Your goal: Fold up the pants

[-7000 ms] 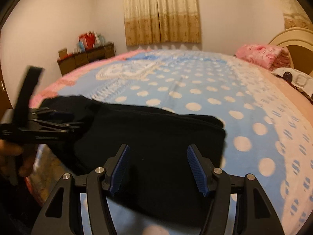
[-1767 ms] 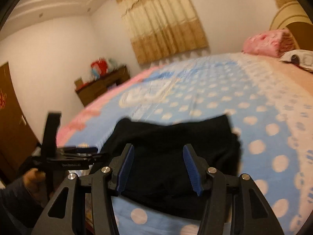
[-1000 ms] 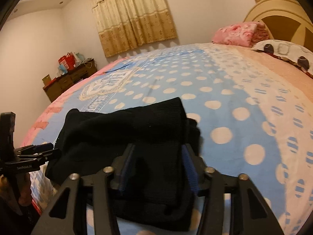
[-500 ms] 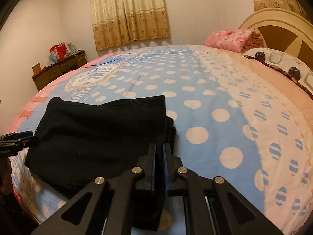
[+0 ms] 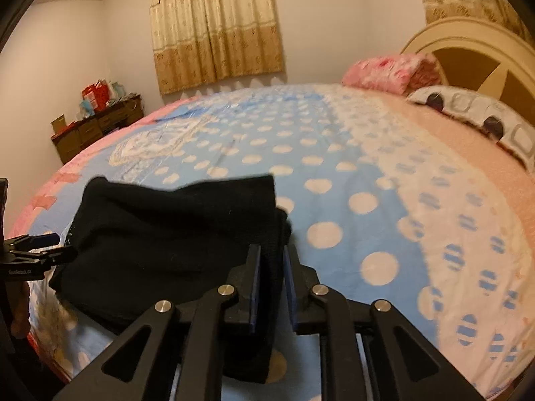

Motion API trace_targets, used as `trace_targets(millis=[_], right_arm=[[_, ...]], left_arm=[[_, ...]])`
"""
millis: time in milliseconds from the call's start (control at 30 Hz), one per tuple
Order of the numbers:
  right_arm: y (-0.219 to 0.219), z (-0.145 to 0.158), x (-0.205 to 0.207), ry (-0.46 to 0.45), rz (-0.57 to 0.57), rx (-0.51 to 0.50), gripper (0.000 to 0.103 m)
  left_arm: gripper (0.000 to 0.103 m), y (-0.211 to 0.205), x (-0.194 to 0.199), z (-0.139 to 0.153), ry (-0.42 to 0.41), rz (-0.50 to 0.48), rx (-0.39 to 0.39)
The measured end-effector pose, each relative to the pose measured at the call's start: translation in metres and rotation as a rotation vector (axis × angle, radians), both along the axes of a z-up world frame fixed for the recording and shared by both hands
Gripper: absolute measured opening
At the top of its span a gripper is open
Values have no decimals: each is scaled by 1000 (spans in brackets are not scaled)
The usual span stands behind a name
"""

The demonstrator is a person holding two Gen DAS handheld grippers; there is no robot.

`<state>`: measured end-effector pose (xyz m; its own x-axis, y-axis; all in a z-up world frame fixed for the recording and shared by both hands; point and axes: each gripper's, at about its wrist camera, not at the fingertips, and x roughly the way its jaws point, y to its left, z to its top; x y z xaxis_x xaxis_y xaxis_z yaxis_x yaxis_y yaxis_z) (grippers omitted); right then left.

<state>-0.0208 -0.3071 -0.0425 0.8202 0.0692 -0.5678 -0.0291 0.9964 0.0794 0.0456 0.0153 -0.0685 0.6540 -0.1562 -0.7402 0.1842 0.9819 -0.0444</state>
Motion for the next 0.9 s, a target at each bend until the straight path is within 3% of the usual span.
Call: trace_targets(millis=[67,133,233,400,500,533,700,767,900], right_arm=[[4,14,-10,-61,4,-3,18],[10,25,-19,-111,53,39,30],[29,30,-22,-123,149,65,39],[57,9,-13,-53,230,44,39],[56,-16,4,91,231,51,39],[53,-20,6,99,245,67,39],[56,3,12,104,287,79,40],[61,16,23,111,338,122,40],[71,37,76,192,473,372,40]], left_arm=[[94,-2,2,6,-20,3,5],[94,-5,5,12,-40,2,6],[94,-10,14,13,-53,14,32],[94,-14,26,4,-18,17,46],[95,-7,30,-3,13,14,11],[95,-5,30,-4,18,14,-9],[95,0,29,2,-9,15,-9],[95,4,32,5,-15,24,-24],[95,11,36,7,-23,41,-44]])
